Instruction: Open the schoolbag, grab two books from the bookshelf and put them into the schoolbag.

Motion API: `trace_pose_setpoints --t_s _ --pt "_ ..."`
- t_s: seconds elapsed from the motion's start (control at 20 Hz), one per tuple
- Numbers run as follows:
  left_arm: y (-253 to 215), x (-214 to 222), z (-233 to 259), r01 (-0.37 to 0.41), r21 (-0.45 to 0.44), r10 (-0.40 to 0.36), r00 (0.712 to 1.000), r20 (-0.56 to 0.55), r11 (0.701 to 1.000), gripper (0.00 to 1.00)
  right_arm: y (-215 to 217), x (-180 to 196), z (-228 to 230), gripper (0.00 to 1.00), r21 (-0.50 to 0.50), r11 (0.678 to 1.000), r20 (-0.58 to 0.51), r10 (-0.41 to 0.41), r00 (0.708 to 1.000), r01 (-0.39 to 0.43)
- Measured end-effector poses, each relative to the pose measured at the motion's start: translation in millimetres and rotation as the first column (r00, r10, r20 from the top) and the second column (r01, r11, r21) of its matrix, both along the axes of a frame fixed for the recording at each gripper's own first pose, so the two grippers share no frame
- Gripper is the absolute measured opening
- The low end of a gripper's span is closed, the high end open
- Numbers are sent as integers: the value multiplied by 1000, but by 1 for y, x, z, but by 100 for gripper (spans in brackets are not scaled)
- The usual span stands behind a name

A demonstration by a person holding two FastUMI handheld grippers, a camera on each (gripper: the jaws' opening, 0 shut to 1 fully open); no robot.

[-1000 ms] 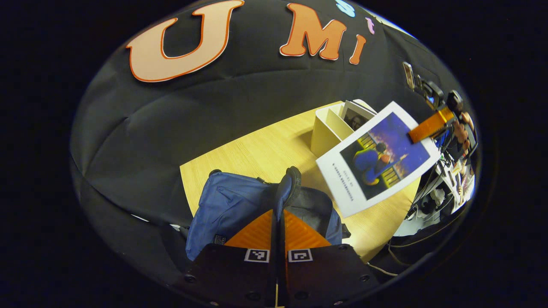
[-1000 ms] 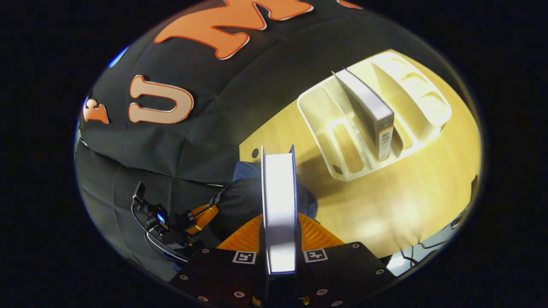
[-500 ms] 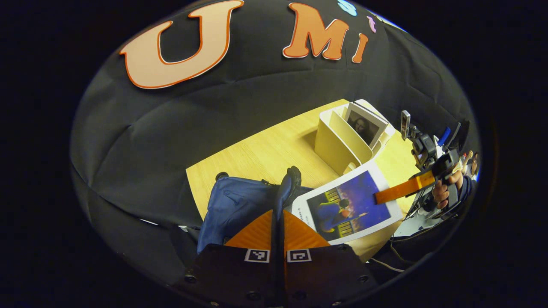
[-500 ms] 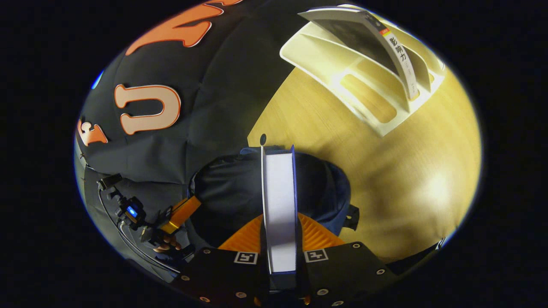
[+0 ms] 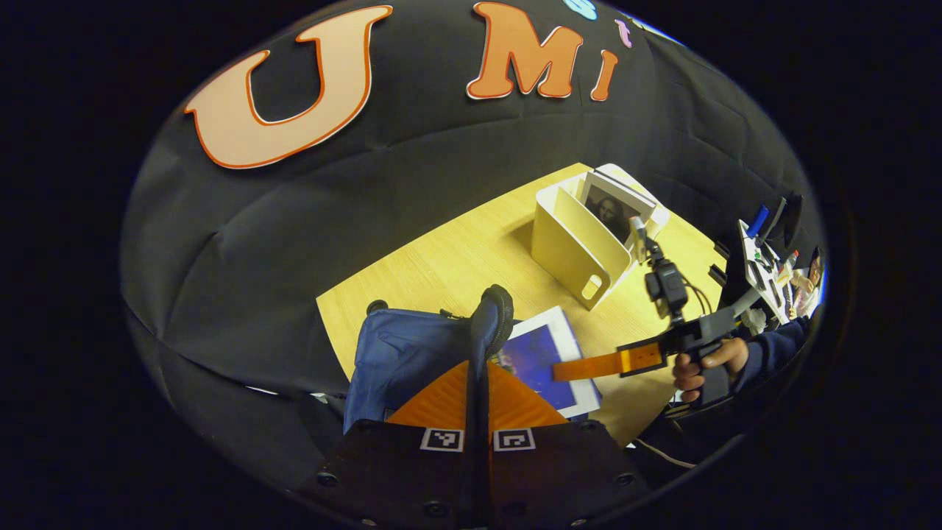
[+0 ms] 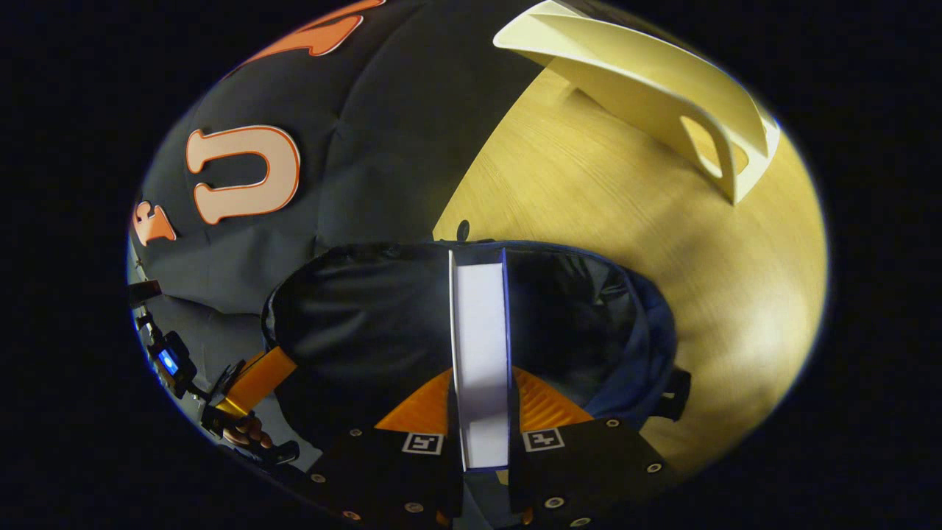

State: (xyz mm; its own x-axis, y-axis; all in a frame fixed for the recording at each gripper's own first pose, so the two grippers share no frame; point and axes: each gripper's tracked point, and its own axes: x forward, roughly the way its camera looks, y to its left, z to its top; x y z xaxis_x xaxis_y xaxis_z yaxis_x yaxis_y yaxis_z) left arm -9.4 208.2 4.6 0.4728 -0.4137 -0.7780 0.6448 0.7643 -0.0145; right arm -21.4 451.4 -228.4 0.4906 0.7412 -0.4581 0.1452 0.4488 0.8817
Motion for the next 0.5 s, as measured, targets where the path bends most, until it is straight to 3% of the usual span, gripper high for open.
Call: trace_pose_setpoints --t_s 0.3,0.35,0.4,0.5 --pt "-14 -14 0 31 -38 -31 999 -15 999 1 40 7 -22 24 57 998 24 -17 1000 16" --pt "-17 -16 0 37 -43 -38 999 -13 998 1 44 5 -24 36 65 998 22 -12 1000 11" --pt "-20 -17 0 42 -44 -42 999 -13 998 0 49 8 -26 24 68 998 18 -16 1000 15" --pt "-21 -18 -5 45 -53 -46 999 -19 998 1 57 12 -35 33 21 1000 -13 -14 1000 14"
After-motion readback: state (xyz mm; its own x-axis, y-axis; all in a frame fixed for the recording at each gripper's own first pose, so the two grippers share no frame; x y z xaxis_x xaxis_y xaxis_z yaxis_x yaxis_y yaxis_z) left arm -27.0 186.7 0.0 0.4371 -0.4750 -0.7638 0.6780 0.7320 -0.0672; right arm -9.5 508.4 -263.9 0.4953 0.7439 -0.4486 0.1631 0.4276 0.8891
